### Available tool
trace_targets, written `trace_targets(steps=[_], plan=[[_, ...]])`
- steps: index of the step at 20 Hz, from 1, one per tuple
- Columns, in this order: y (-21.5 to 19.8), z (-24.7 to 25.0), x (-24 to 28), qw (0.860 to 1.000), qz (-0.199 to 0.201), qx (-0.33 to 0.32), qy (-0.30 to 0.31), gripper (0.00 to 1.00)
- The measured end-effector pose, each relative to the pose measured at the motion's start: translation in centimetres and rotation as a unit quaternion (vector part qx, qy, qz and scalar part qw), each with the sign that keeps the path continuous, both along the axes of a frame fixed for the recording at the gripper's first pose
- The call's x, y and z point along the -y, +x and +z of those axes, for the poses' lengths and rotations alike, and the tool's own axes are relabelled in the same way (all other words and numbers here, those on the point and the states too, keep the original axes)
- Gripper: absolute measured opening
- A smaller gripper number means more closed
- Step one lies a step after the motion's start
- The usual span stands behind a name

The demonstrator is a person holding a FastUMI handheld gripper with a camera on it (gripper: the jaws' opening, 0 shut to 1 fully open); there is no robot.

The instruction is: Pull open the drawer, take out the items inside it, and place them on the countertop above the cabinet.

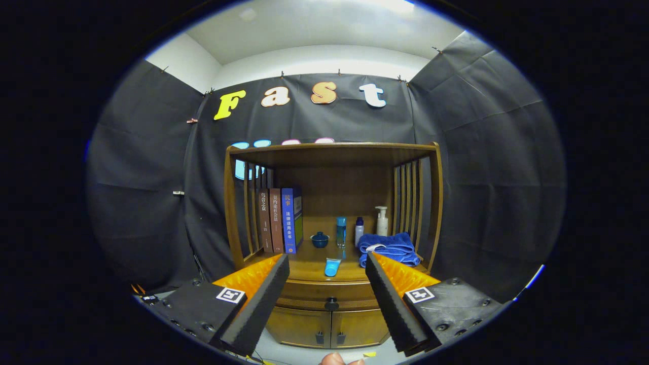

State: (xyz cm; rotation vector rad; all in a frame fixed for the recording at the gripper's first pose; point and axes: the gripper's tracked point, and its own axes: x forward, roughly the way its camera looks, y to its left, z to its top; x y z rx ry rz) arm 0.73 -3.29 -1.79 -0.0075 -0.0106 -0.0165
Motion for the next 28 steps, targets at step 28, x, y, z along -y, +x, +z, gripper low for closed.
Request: trace_targets(steps=[28], plan=[[-0.9,0.7,0.6,1.000,-0.010,0.007,0.004,0.99]])
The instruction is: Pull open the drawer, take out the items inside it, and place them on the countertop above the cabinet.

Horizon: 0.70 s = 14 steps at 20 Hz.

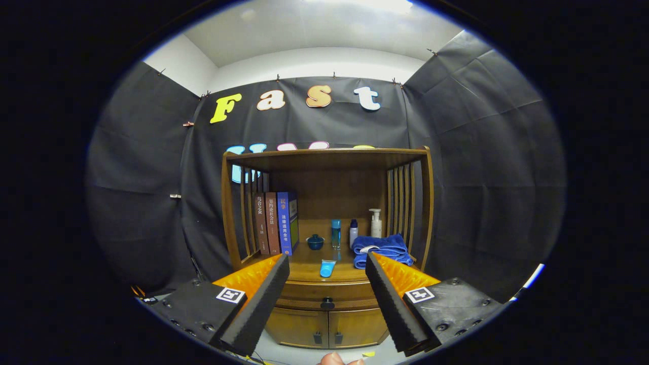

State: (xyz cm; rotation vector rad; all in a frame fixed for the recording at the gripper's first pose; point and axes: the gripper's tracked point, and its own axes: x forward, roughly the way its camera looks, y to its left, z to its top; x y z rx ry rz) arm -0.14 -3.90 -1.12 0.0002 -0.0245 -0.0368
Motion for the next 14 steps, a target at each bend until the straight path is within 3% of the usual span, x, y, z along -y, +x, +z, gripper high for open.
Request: trace_targets(steps=[14], plan=[[-0.13,0.06,-0.28,1.000,0.003,0.000,0.001,0.99]])
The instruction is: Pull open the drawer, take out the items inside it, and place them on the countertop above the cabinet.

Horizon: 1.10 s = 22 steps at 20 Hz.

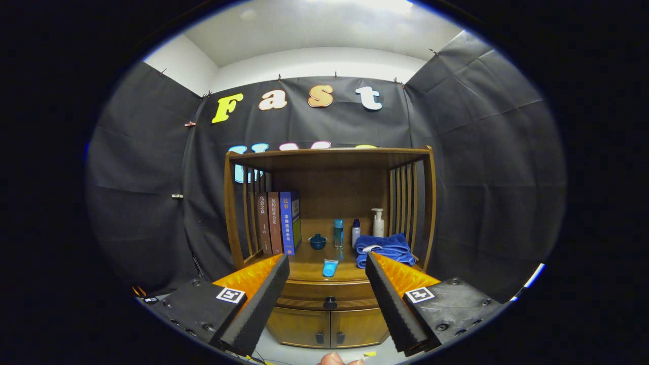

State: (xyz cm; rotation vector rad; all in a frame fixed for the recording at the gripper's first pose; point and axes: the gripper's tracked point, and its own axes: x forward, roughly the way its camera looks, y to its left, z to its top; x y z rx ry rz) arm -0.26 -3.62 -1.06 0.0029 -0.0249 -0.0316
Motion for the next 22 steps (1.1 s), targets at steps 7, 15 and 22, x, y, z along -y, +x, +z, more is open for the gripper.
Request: trace_targets(steps=[7,15,22], plan=[[0.04,-0.27,0.11,1.000,-0.002,-0.003,0.000,0.99],[0.10,-0.68,0.06,1.000,-0.003,-0.007,-0.003,0.99],[0.06,-0.87,-0.03,1.000,-0.003,-0.009,-0.005,0.99]])
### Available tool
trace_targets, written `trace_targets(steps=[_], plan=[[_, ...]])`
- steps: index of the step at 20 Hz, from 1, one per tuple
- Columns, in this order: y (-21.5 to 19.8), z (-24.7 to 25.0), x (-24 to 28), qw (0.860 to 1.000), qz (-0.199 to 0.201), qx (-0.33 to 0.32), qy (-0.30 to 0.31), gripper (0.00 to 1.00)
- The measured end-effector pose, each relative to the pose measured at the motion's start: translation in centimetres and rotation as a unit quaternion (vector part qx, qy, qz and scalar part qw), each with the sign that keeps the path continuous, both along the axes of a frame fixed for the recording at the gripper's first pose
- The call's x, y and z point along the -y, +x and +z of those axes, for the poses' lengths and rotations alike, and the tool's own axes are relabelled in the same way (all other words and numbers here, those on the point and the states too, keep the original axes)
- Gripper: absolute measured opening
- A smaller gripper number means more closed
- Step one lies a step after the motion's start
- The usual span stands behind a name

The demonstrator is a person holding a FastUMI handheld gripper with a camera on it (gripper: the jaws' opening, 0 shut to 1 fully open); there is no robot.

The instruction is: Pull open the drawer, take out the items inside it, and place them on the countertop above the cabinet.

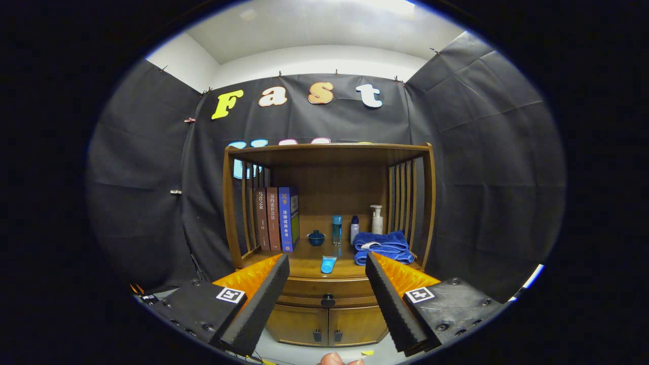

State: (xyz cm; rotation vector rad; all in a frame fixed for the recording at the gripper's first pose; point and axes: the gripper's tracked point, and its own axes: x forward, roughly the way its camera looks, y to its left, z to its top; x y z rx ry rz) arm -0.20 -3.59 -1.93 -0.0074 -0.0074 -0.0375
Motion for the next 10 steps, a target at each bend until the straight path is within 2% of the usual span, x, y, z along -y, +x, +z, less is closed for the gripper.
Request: trace_targets(steps=[10], plan=[[0.06,0.04,0.22,1.000,-0.001,0.001,0.001,0.99]])
